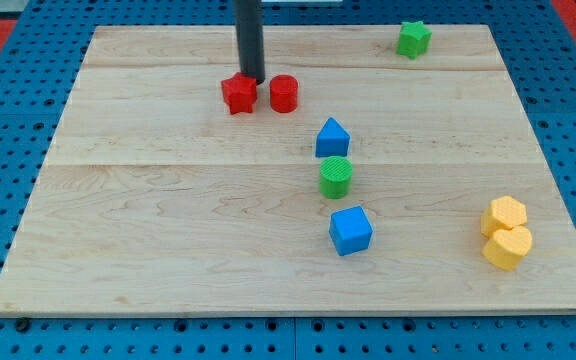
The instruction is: Slide the red circle diagonal to the red star
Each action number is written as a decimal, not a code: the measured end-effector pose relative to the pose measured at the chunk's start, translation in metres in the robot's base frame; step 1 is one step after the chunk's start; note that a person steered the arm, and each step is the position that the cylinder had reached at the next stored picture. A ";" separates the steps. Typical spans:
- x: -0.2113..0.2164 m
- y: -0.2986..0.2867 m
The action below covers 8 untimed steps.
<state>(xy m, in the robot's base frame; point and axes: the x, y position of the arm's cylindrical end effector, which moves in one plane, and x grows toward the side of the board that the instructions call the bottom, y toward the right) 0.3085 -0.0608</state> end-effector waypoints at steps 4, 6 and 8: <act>0.068 -0.014; 0.054 -0.146; 0.068 0.000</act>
<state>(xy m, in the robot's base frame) 0.3766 -0.0605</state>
